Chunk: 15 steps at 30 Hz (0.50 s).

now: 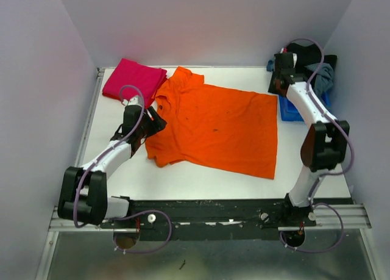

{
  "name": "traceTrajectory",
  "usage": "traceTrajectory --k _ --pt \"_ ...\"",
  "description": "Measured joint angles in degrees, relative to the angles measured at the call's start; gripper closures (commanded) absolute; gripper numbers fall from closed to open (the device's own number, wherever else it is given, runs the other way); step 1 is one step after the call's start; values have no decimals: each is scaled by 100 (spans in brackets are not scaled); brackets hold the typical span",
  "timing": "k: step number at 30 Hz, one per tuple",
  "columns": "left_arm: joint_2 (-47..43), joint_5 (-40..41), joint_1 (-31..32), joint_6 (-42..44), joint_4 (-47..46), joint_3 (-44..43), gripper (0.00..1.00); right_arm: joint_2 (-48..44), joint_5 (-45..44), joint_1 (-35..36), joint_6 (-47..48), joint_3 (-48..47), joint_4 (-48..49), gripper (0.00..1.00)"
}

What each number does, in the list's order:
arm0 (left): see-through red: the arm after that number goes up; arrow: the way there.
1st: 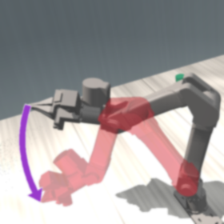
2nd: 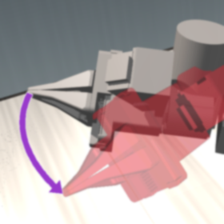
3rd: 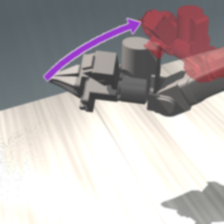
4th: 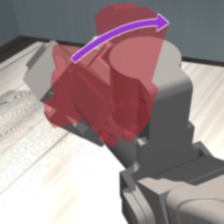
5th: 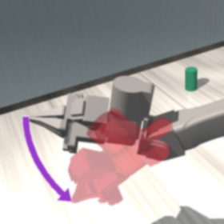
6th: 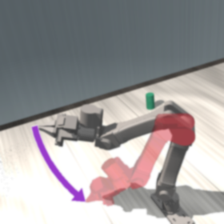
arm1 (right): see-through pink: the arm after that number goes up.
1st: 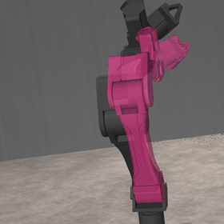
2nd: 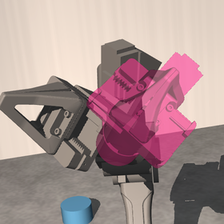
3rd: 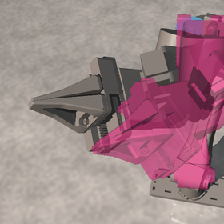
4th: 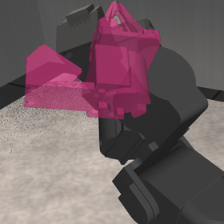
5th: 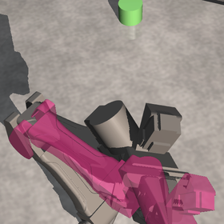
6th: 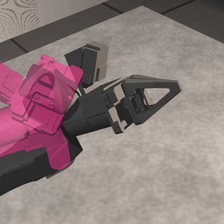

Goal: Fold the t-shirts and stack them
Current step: Flatten out the tshirt

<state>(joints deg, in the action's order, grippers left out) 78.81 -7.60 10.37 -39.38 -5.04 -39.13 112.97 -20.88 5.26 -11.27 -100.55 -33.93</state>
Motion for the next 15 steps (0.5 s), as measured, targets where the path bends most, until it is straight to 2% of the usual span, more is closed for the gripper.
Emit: traceTrajectory --k 5,8,9,10,15 --pt "-872 636 31 26 269 166 29 -2063 330 592 -597 2361 509 68" --pt "-1196 1073 31 -63 557 262 29 -2889 553 883 -942 3615 662 71" --pt "-1307 1220 31 -109 647 328 30 -3073 592 885 -1056 3974 645 75" --pt "-1375 1311 31 -140 710 380 30 -3213 621 861 -1169 4291 623 83" --pt "-1987 1687 31 -273 918 883 30 -3952 660 824 -1838 5587 249 84"
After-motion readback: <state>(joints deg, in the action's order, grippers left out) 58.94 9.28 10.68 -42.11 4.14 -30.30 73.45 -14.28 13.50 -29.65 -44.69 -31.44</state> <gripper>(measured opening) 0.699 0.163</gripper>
